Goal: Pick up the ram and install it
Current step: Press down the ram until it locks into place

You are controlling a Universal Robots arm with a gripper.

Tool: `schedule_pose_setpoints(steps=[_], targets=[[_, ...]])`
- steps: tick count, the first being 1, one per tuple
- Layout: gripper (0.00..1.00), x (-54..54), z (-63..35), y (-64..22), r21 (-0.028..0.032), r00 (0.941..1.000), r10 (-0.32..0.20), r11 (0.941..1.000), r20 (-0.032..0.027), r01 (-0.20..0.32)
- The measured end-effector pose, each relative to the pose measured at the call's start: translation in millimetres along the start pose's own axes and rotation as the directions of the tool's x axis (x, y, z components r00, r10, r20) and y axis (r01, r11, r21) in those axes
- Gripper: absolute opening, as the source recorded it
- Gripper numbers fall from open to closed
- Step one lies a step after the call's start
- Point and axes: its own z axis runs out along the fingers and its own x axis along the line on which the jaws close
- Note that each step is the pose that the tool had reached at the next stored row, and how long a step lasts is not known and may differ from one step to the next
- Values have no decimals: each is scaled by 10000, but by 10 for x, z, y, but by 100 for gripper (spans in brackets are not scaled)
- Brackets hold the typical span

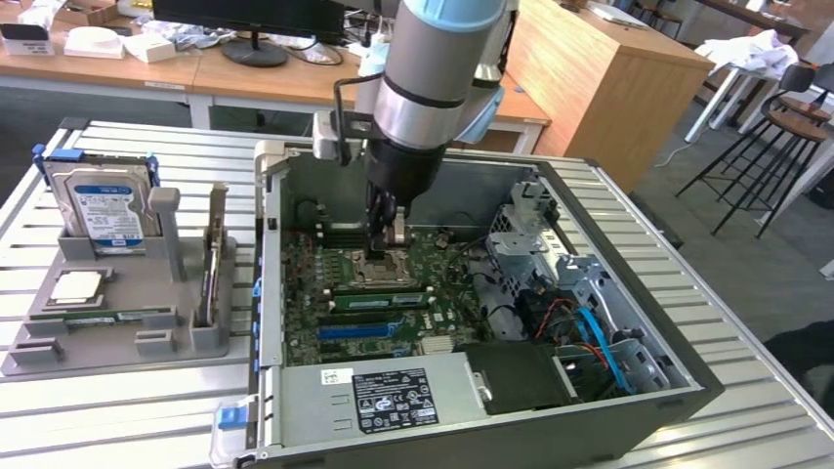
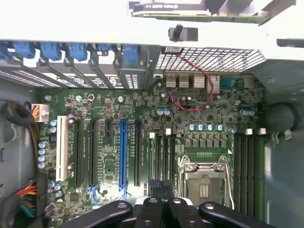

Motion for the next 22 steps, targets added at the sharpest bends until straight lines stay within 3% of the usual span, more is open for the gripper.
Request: schedule_pose_setpoints(steps=[11,18,22], targets=[[10,-16,-262,10,-17,10000,1,10000,0,-1],[10,-16,-271,4,-18,10000,-2,10000,0,2],[10,-17,-274,-81,-17,10000,2,10000,1,-2]])
